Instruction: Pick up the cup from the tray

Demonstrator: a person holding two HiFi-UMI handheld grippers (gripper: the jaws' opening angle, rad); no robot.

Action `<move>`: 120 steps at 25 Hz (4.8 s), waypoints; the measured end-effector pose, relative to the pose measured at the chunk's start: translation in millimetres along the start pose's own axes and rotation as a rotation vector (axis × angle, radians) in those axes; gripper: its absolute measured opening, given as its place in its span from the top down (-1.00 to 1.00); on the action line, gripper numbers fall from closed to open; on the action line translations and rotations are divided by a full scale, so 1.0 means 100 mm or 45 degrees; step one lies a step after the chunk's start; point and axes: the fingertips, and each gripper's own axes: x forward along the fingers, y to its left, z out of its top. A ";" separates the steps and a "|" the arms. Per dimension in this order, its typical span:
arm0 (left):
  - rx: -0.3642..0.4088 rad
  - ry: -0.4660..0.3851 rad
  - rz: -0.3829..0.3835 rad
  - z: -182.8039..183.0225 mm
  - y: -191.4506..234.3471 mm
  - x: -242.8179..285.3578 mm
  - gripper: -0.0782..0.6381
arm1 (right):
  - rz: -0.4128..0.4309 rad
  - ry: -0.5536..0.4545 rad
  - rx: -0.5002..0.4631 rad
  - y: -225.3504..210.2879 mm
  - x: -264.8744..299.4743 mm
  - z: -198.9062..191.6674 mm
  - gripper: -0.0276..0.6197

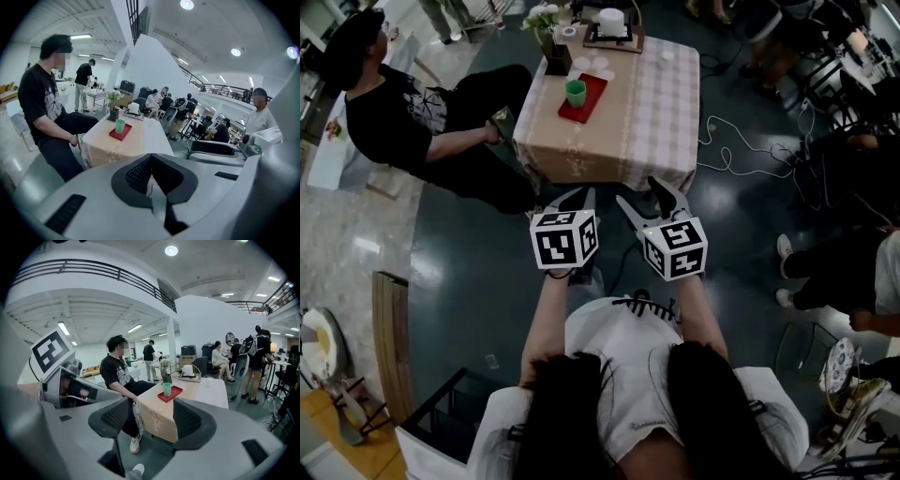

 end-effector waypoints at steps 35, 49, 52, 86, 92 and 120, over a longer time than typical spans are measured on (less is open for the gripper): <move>-0.022 0.079 0.026 1.23 1.50 0.94 0.76 | -0.056 0.094 -0.008 -0.36 2.08 0.78 -0.10; -0.164 0.150 0.165 1.72 2.00 1.99 0.76 | 0.132 0.365 -0.170 -0.93 3.54 0.65 -0.25; -0.178 0.165 0.193 1.84 2.08 2.17 0.76 | 0.203 0.465 -0.202 -0.98 3.80 0.53 -0.25; -0.171 0.303 0.171 2.02 2.22 2.82 0.76 | 0.245 0.829 -0.339 -1.52 4.16 0.08 -0.07; -0.130 0.322 0.116 2.03 2.05 2.98 0.76 | 0.090 0.886 -0.245 -2.08 3.88 -0.11 -0.07; -0.109 0.350 0.069 2.01 1.86 3.06 0.76 | 0.016 0.850 0.063 -2.43 3.27 -0.44 -0.16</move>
